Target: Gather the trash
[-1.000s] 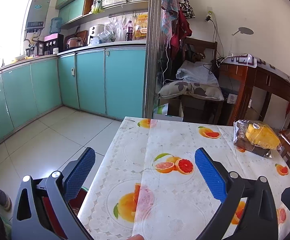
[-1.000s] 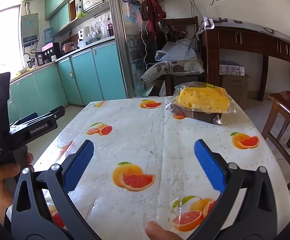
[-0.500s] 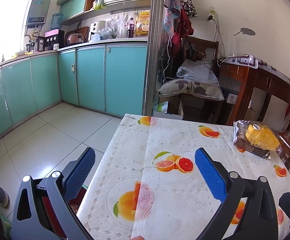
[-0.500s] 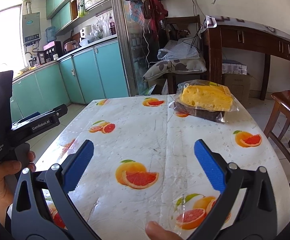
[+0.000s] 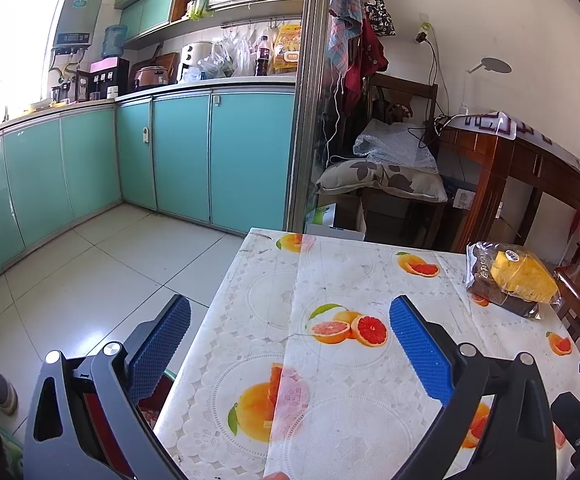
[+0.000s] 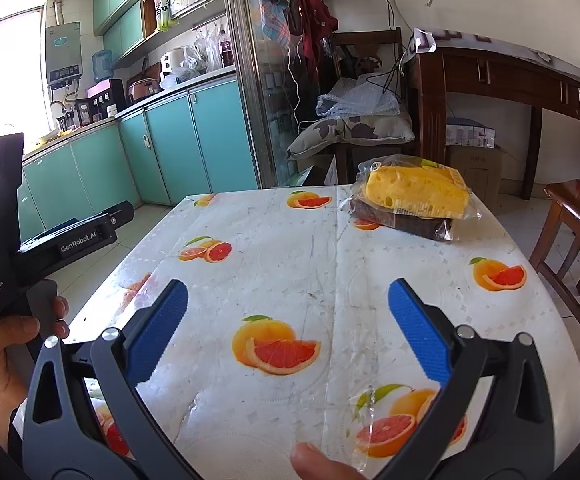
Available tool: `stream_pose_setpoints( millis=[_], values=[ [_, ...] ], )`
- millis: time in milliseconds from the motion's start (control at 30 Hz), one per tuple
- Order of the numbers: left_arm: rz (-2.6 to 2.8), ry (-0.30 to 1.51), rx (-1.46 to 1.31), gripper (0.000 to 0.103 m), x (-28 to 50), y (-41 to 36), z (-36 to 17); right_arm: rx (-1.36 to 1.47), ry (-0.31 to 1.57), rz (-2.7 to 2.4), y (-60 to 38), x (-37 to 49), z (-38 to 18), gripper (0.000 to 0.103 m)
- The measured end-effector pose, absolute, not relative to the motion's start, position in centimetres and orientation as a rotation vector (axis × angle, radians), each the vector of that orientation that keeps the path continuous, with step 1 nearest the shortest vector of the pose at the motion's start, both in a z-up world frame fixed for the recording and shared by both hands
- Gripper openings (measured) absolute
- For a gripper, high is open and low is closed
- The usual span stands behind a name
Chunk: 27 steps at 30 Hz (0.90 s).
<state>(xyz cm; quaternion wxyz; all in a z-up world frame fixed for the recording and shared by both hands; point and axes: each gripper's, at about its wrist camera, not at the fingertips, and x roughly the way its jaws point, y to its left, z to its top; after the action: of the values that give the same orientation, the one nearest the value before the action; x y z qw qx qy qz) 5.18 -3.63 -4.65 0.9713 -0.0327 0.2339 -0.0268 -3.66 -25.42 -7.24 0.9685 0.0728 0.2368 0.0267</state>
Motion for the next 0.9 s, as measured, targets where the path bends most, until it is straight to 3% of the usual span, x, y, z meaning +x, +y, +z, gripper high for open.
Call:
stream_pose_setpoints(
  millis=[900],
  values=[
    [-0.047, 0.477, -0.073, 0.096, 5.32, -3.23, -4.52, 0.134, 0.478, 0.052, -25.46, -3.57, -7.32, 0.099]
  ],
)
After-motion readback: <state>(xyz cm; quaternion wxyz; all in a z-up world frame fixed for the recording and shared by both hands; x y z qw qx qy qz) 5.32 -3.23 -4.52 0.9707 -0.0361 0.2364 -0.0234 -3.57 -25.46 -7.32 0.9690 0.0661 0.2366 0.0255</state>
